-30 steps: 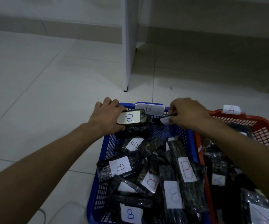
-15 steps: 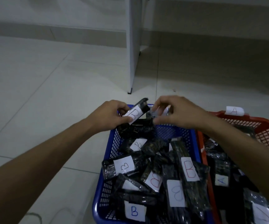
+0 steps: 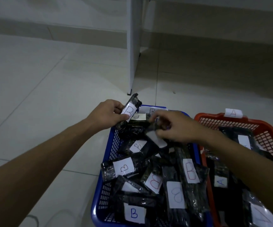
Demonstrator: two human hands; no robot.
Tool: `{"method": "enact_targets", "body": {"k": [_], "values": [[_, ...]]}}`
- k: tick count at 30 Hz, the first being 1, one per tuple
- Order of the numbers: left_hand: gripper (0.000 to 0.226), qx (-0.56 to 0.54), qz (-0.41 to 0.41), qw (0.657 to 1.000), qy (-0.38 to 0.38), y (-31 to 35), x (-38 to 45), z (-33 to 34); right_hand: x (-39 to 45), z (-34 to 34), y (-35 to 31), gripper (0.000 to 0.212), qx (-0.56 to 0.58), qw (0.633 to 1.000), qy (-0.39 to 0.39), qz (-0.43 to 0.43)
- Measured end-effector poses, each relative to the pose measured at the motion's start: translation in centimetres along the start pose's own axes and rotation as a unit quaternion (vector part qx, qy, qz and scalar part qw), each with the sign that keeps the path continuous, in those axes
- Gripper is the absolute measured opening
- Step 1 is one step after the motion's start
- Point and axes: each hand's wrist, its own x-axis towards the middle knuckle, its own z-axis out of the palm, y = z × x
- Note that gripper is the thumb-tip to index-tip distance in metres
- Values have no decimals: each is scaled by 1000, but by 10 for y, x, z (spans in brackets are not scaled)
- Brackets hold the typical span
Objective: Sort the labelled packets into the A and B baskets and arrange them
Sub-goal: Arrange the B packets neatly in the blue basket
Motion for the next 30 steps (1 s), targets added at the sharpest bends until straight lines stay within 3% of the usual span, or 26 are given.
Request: {"method": "enact_targets", "body": {"k": [3,8,12,20,25,30], "values": [[20,-3,-1,1000,-1,0,3,3,6,-7,16,16,88,982,109,123],[25,2,1,1000,4,0,7,10,33,8,36,19,44,963,104,246],[26,17,2,1000,12,-3,9,14,50,28,36,19,-2,967,39,251],[25,90,38,995,36,-4,5,17,46,40,53,19,-161,958,127,201],[30,85,17,996,24,-3,6,13,33,28,39,37,-197,957,88,196],[30,66,-3,998,15,-5,7,6,16,33,-11,35,-207,965,-133,90]]}}
